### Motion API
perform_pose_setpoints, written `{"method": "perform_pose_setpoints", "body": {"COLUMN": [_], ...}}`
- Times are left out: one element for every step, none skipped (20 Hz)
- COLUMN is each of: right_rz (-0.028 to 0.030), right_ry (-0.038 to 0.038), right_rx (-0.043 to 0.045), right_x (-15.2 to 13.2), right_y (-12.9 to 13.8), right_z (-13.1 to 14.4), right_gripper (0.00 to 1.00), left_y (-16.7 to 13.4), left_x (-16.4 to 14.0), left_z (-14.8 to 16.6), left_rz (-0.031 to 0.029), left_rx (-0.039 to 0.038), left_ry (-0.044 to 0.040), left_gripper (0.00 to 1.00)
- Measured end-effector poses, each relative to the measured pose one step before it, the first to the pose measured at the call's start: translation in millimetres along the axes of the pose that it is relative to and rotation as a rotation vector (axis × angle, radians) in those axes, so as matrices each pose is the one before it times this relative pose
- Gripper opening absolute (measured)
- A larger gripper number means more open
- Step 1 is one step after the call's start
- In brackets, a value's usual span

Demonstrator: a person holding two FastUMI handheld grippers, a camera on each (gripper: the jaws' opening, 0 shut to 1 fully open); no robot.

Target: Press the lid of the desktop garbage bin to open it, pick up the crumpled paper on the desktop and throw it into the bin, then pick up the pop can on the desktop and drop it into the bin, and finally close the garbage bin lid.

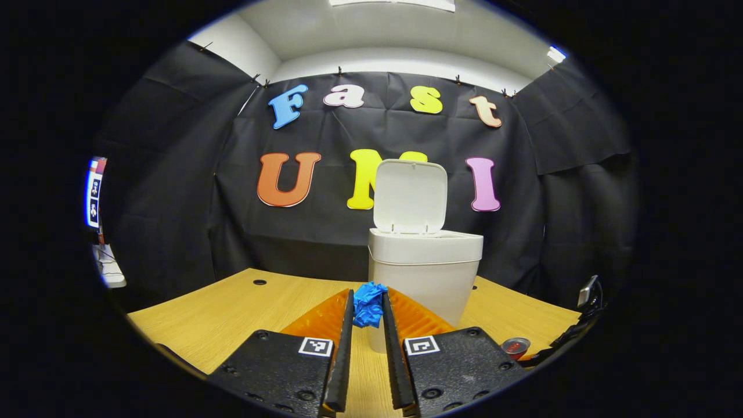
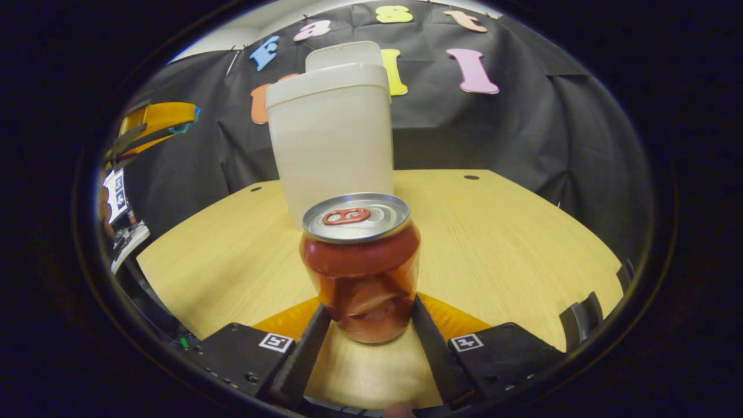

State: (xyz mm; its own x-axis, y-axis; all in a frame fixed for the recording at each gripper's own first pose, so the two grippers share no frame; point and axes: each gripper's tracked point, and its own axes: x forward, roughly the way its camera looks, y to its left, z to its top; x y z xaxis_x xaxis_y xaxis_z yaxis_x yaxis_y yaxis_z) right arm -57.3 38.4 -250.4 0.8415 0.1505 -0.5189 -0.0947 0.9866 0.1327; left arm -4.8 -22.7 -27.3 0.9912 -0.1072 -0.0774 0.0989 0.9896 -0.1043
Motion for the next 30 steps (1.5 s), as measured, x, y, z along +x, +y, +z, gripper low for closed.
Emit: {"method": "perform_pose_setpoints", "body": {"right_rz": [0.00393,0.00141,0.00090,0.00120,0.00418,0.00530,0.00516,0.00350,0.00357,0.00153,0.00001,-0.00299,-0.00279,-0.00589,-0.00439,-0.00535,-0.00343,-0.00252,-0.00190,-0.00202,-0.00279,-0.00223,-0.00204,-0.00081,-0.00099,-0.00020,-0.00063,0.00007,-0.00041,-0.00012], "right_ry": [-0.01346,-0.01475,-0.01417,-0.01242,-0.01176,-0.00868,-0.00961,-0.00973,-0.00740,-0.00701,-0.00731,-0.00620,-0.00606,-0.00500,-0.00484,-0.00612,-0.00487,-0.00286,-0.00136,0.00077,-0.00036,-0.00027,-0.00035,-0.00027,0.00046,-0.00011,0.00134,-0.00020,-0.00130,-0.00235], "right_rx": [0.00215,0.00284,-0.00131,-0.00064,0.00207,0.00361,0.00178,-0.00227,-0.00374,-0.00247,0.00020,0.00012,0.00013,0.00062,0.00133,0.00417,0.00718,0.00897,0.00607,0.00255,0.00165,0.00168,0.00298,0.00260,0.00247,0.00152,-0.00031,0.00029,0.00109,0.00097], "right_x": [-2.68,-0.58,-1.28,-0.19,-0.17,-0.61,-1.00,-0.87,-0.63,-0.39,-1.12,-0.40,-0.51,0.17,0.61,-0.02,0.14,1.14,0.37,0.63,0.68,1.05,0.31,0.69,0.28,0.12,0.06,0.76,0.68,-0.07], "right_y": [-2.33,-2.27,-1.91,-1.74,-1.59,-2.08,-1.57,-1.88,-1.98,-2.31,-4.39,-4.11,-3.97,-4.41,-4.37,-4.00,-3.83,-2.39,-1.95,-2.30,-1.58,-1.95,-1.85,-0.72,-1.15,-0.05,-1.04,0.07,-0.23,-0.06], "right_z": [5.08,6.90,6.84,6.78,6.03,5.90,5.04,4.98,3.45,4.31,4.15,3.54,3.19,3.71,3.20,2.84,1.61,2.08,0.04,0.65,-0.34,0.68,0.38,0.63,-0.52,-0.03,-0.60,0.74,0.02,0.98], "right_gripper": [0.83,0.82,0.82,0.81,0.81,0.81,0.81,0.81,0.81,0.82,0.80,0.81,0.81,0.81,0.82,0.82,0.82,0.80,0.80,0.80,0.81,0.81,0.81,0.81,0.81,0.80,0.80,0.80,0.80,0.81], "left_y": [-4.23,-3.96,-6.65,-5.74,-1.55,-2.35,-0.26,-1.76,-1.14,-2.05,-2.40,1.01,2.10,-0.66,-0.75,-3.04,-2.71,-3.23,-1.98,-2.24,-1.78,-0.16,-1.97,-2.90,-1.60,0.65,-0.14,2.51,0.20,-0.90], "left_x": [4.66,5.15,5.95,5.81,7.22,9.78,8.66,10.58,10.46,10.61,10.53,10.65,9.80,11.55,10.12,9.03,6.98,5.56,6.55,4.37,4.83,3.13,2.52,1.34,2.04,0.83,-0.49,-1.20,-0.51,0.33], "left_z": [7.08,9.22,10.55,10.35,13.03,11.11,7.64,7.18,4.88,4.43,3.19,4.28,1.29,0.40,-4.88,-7.37,-6.88,-7.05,-4.96,-5.30,-3.13,-2.08,-1.29,1.01,-1.11,-1.66,-0.79,-0.64,-0.30,-0.49], "left_rz": [-0.01065,-0.00972,-0.01836,-0.01511,-0.00480,-0.00568,0.00593,-0.00274,0.00400,-0.00428,-0.00436,0.00723,0.00726,0.00304,0.00172,-0.00617,-0.00278,-0.00359,-0.00533,-0.00672,-0.00380,-0.00252,-0.00507,-0.00936,-0.00711,0.00045,0.00218,0.01440,0.00718,0.00039], "left_rx": [0.00071,-0.00270,0.00394,0.00452,0.01144,0.01717,0.01593,0.00654,0.00233,-0.00169,-0.00375,-0.00020,0.00169,-0.00029,-0.00003,-0.00202,-0.00360,-0.00595,-0.00859,-0.00536,-0.00179,0.00233,0.00043,-0.00034,0.00315,0.00558,0.00225,0.00054,-0.00207,-0.00329], "left_ry": [-0.00837,-0.01076,-0.01183,-0.01167,-0.02005,-0.01804,-0.01329,-0.01283,-0.00304,-0.00174,-0.00236,-0.00472,-0.00258,-0.00024,0.01061,0.01845,0.01609,0.01716,0.01724,0.01390,0.00977,0.01025,0.00198,0.00041,0.00343,0.00554,0.00077,-0.00112,-0.00091,-0.00024], "left_gripper": [0.31,0.31,0.31,0.31,0.31,0.31,0.34,0.30,0.30,0.30,0.30,0.30,0.30,0.30,0.27,0.30,0.30,0.27,0.30,0.30,0.31,0.31,0.32,0.32,0.34,0.49,0.65,0.64,0.88,0.93]}}
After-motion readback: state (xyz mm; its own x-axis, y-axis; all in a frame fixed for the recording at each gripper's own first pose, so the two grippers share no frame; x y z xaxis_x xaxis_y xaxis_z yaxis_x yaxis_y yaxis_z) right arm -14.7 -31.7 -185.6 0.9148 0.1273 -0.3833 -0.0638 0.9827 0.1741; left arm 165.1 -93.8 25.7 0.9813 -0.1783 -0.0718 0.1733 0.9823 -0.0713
